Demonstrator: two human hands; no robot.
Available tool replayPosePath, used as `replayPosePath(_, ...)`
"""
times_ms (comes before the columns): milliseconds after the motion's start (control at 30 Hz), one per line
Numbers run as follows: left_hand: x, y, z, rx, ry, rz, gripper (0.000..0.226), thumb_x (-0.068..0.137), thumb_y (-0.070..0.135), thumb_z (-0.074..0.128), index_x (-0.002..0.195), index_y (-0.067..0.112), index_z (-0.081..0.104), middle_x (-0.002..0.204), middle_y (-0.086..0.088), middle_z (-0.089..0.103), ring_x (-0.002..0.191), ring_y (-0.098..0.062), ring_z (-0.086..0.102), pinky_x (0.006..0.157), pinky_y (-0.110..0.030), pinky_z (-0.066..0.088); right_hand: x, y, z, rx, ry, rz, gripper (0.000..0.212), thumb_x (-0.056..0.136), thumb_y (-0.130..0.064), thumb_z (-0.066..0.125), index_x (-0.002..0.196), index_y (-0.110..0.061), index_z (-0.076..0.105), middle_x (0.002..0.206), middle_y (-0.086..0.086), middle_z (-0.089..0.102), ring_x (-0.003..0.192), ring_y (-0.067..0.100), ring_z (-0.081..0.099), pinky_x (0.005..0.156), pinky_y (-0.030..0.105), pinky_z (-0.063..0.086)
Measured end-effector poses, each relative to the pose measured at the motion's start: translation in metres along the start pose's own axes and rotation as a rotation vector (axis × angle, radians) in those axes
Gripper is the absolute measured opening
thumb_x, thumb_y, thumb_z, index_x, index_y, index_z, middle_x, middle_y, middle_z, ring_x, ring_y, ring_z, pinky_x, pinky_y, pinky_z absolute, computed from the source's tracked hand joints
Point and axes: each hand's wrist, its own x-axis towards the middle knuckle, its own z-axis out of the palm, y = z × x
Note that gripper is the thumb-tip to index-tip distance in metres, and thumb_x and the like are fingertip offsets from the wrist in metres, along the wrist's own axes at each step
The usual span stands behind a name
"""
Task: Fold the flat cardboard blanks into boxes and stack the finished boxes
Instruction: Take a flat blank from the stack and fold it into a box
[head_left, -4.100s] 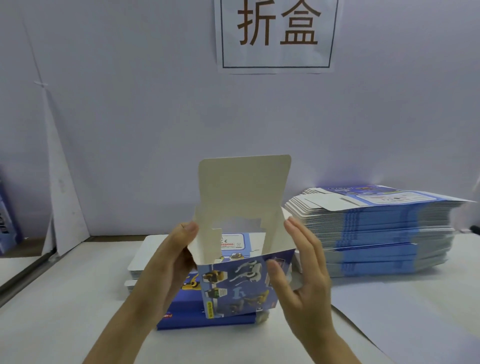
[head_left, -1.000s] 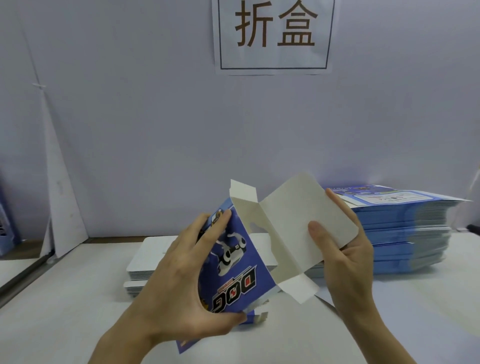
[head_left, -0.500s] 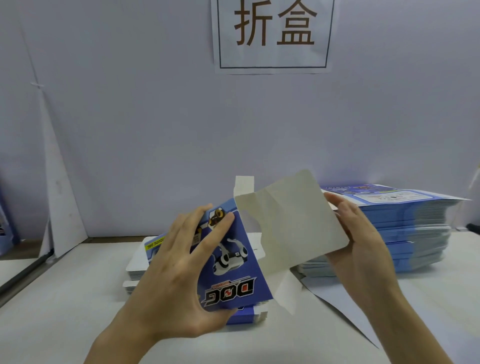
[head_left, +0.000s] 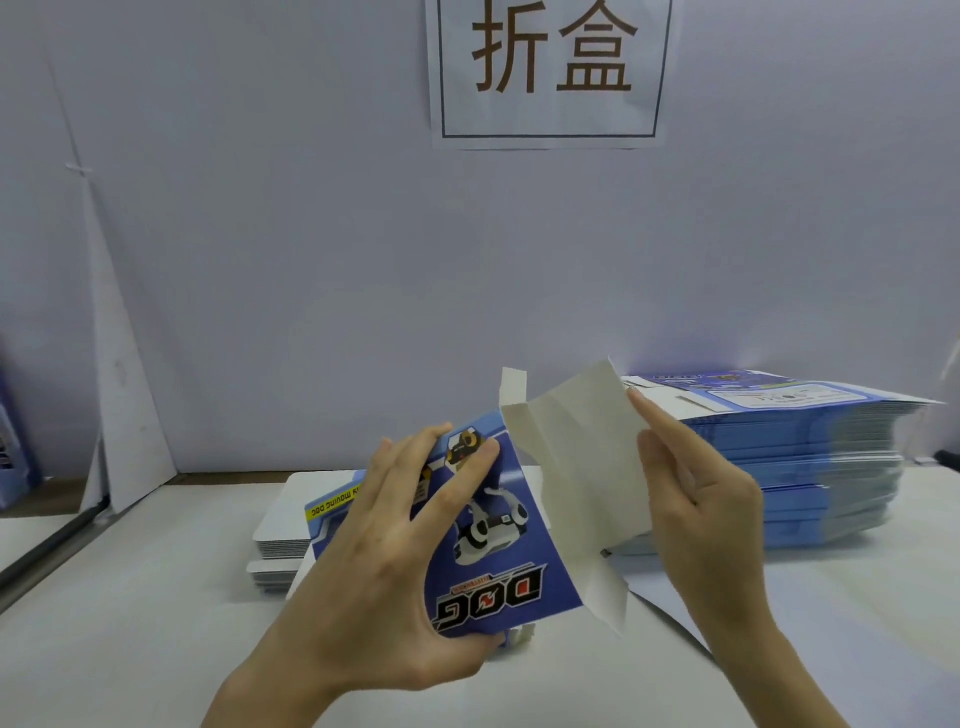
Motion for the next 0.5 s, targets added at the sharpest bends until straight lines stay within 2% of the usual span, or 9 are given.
replayPosePath(67,0.0002,-0.004,0.0004,0.067,0.016,0.005,0.105,0.064,0.069,0.066,0.15,0.027,0.022,0.152,-0.006,0.029,0.139,-0.027,0.031,0.096,-0.058,0.047,0.0064,-0.0096,-0.0038,0.414,-0.129,0.347,0.023,0.089,-0.035,0.059,0.102,-0.035,0.078,0.107,-0.009,0.075,0.095,0.0,0.068,0.074,0.011,0.052)
replayPosePath(133,0.0001,-0.0058,0.0003,0.074,0.037,0.008,0.105,0.064,0.067,0.066,0.15,0.025,0.023,0.151,-0.007,0.03,0.139,-0.026,0.031,0.098,-0.061,0.044,0.0108,-0.0113,-0.0085,0.636,-0.216,0.562,0.033,0.084,-0.042,0.055,0.106,-0.032,0.077,0.11,-0.003,0.074,0.089,0.006,0.07,0.066,0.019,0.056)
replayPosePath(233,0.001,-0.0046,0.0017,0.13,0.051,0.045,0.104,0.065,0.069,0.064,0.15,0.023,0.026,0.151,-0.008,0.031,0.141,-0.024,0.029,0.106,-0.064,0.033,0.0124,-0.0102,-0.0104,0.689,-0.255,0.676,0.037,0.085,-0.039,0.054,0.115,-0.027,0.072,0.11,-0.001,0.074,0.088,0.012,0.071,0.067,0.028,0.057)
replayPosePath(300,0.0012,-0.0051,0.0009,0.137,0.049,0.056,0.104,0.065,0.068,0.065,0.149,0.021,0.027,0.15,-0.01,0.032,0.141,-0.025,0.029,0.104,-0.064,0.036,0.0106,-0.0115,-0.0094,0.705,-0.317,0.755,0.034,0.083,-0.04,0.056,0.103,-0.023,0.077,0.099,0.005,0.075,0.08,0.017,0.071,0.067,0.034,0.054)
replayPosePath(400,0.0017,-0.007,-0.0052,0.092,0.064,0.045,0.106,0.062,0.063,0.072,0.148,0.02,0.028,0.149,-0.01,0.032,0.139,-0.024,0.03,0.095,-0.063,0.045,0.0089,-0.0126,-0.0086,0.646,-0.312,0.758,0.031,0.078,-0.031,0.061,0.099,-0.016,0.077,0.09,0.006,0.075,0.07,0.015,0.07,0.054,0.027,0.055)
replayPosePath(500,0.0024,-0.005,-0.0069,0.076,0.076,0.052,0.106,0.062,0.062,0.072,0.148,0.02,0.028,0.148,-0.009,0.031,0.139,-0.021,0.028,0.093,-0.063,0.046,0.0084,-0.0126,-0.008,0.58,-0.237,0.727,0.028,0.074,-0.03,0.065,0.095,-0.017,0.078,0.087,0.004,0.075,0.066,0.011,0.069,0.05,0.024,0.054)
